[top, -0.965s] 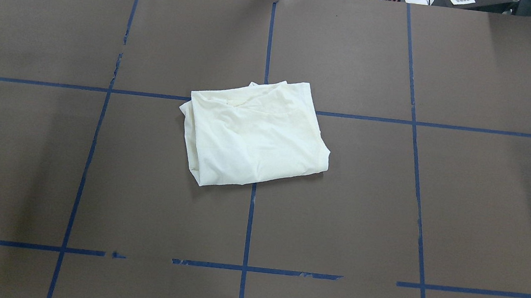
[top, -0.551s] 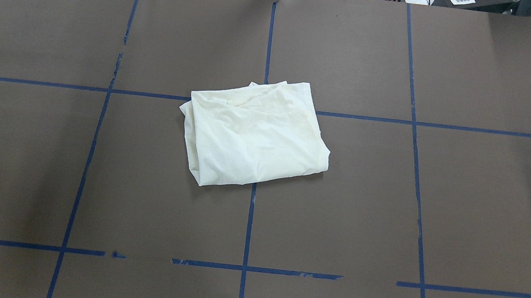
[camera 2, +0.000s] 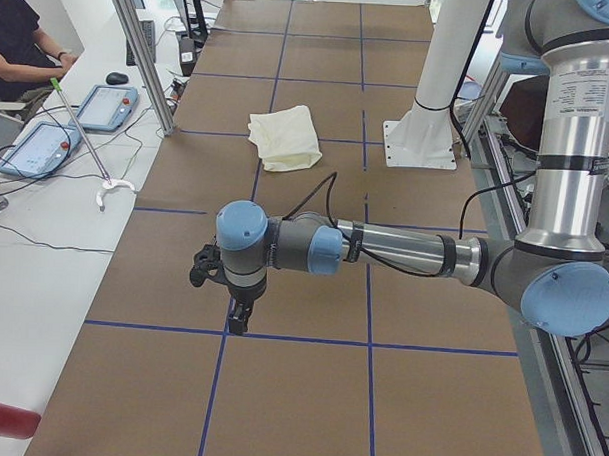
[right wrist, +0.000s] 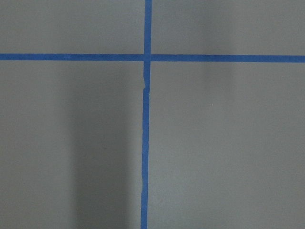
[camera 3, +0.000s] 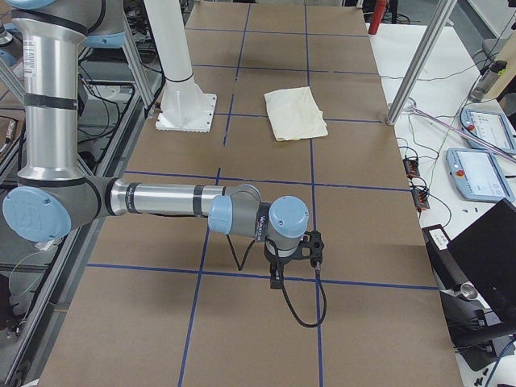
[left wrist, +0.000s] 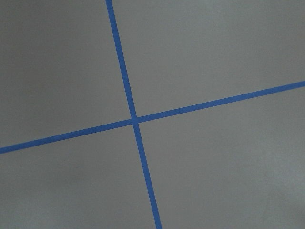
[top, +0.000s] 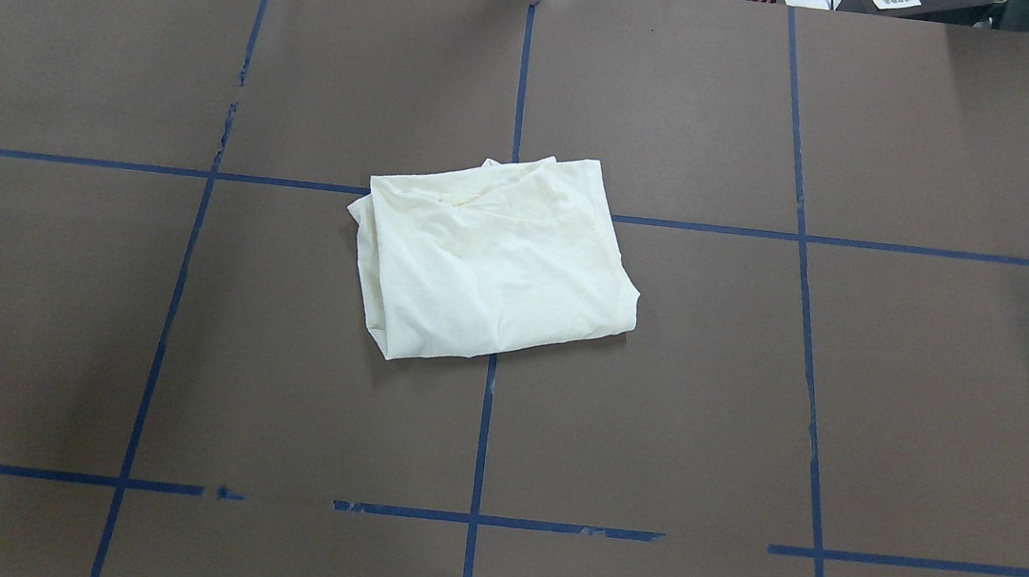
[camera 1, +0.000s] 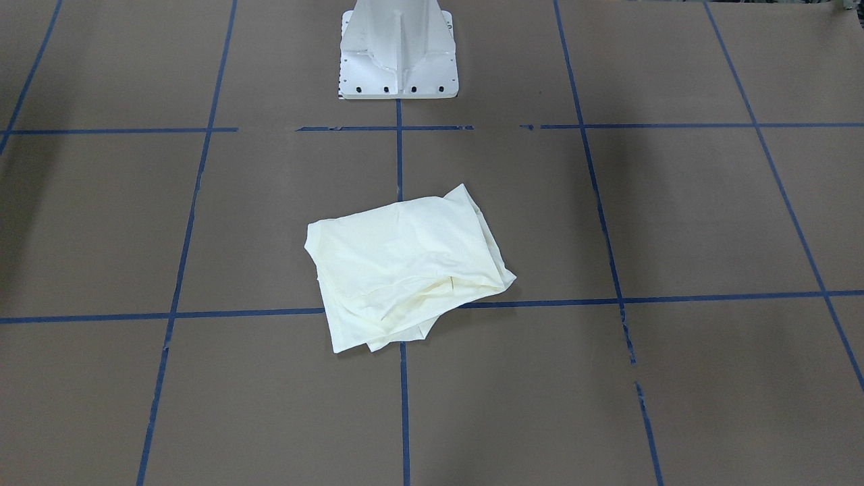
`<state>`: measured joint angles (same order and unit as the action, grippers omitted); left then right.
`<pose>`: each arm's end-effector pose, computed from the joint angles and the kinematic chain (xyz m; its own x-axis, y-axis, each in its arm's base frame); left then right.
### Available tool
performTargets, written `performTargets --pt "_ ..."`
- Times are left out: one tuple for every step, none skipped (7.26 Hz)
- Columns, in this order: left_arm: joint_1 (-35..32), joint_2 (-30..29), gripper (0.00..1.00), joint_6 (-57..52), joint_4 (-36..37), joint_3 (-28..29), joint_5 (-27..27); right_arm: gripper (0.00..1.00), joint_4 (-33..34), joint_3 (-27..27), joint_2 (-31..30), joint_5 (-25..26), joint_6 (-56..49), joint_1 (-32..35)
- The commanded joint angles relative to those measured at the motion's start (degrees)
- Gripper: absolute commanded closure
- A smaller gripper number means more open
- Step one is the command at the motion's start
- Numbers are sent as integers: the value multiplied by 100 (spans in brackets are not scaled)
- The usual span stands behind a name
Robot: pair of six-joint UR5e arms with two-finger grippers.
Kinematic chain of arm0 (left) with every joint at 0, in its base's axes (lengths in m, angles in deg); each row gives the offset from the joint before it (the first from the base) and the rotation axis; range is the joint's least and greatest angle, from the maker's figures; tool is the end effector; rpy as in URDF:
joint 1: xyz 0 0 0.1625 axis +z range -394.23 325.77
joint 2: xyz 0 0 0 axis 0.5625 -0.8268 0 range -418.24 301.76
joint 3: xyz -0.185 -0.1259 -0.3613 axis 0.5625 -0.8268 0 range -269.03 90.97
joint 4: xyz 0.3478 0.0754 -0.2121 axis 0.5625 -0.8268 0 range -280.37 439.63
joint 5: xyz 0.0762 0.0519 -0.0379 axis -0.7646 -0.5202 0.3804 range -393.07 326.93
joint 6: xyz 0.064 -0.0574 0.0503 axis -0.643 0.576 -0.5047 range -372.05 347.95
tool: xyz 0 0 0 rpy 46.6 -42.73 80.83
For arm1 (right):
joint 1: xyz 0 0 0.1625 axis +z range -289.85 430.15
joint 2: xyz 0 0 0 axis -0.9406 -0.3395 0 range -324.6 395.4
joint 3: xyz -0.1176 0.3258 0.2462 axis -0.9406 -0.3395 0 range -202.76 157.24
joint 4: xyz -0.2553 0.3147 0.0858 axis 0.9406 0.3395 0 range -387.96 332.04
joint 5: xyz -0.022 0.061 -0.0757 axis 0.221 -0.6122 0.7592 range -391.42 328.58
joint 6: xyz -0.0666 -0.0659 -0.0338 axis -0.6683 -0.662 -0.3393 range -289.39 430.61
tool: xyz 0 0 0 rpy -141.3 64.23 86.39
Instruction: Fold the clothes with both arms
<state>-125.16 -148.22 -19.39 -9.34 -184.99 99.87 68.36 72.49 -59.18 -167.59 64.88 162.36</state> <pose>-0.0735 -0.4945 0.6110 0.7289 0.1734 -0.6623 -0.0777 0.9821 0.1717 0.0787 -0.4479 0.6599 0.6897 -0.0020 0.7241 0.0307 0.9992 -0.0265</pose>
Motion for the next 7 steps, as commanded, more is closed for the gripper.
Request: performTargets --pt "-4 15 0 101 -7 42 196 0 0 -94 -104 -6 -7 43" --pt "-4 16 0 310 -16 33 215 0 0 -138 -113 -14 -16 51" --pt "31 16 0 669 -216 25 197 0 0 -139 -122 -6 -7 60" --pt "101 16 0 899 -409 51 162 0 0 -147 -122 -6 -7 60" --pt "232 16 0 936 -429 120 145 0 0 -165 -131 -6 -7 60" --pt "286 16 0 928 -551 295 127 0 -9 -165 -166 -6 -16 78" --pt "295 16 0 928 -708 393 127 0 -9 -165 -175 3 -16 87"
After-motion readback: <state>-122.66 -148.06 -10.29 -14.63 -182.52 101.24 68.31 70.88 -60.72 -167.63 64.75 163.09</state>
